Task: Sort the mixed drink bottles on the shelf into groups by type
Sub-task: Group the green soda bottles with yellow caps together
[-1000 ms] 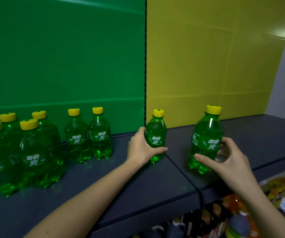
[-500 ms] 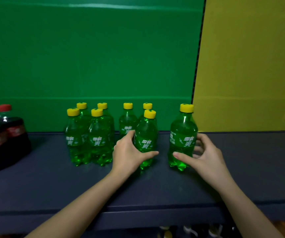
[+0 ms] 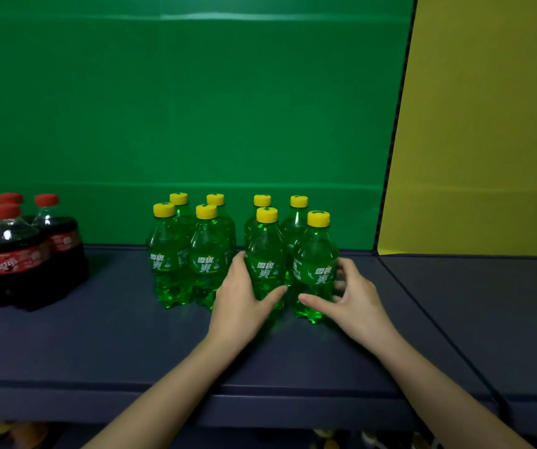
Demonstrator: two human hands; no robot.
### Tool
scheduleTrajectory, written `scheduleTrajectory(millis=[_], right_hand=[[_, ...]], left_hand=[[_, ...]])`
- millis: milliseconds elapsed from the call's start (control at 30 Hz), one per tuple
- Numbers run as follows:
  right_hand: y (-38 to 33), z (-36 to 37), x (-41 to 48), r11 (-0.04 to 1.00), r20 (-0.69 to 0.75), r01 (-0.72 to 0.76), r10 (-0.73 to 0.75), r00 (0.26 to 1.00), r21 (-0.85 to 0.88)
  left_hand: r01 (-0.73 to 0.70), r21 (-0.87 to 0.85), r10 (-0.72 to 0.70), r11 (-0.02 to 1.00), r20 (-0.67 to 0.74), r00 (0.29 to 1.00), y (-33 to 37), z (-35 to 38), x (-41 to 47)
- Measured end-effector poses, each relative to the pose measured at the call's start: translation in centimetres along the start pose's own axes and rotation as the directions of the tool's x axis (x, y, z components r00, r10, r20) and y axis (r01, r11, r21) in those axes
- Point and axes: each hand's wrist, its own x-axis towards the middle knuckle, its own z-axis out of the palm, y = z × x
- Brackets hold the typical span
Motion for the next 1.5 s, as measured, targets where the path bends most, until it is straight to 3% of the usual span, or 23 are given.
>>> scheduleTrajectory(millis=[133, 567, 1500], right_hand=[[0.1, 0.2, 0.5, 0.998, 0.028, 0.023, -0.021, 0.999, -0.050], [-0.4, 1.5, 1.4, 0.993, 0.024, 0.032, -0.029, 0.999, -0.110], [0.2, 1.3, 0.6, 0.991, -0.063, 0.045, -0.053, 0.997, -0.129]], left_hand=[[0.004, 0.076, -0.007, 0.997, 0.030, 1.000, -0.5, -0.2, -0.9], [0.063, 0.360, -0.039, 0.931, -0.072, 0.997, -0.4, -0.8, -0.8], [0.071, 0.298, -0.036, 0.952, -0.120, 0.992, -0.9, -0.4, -0.8]])
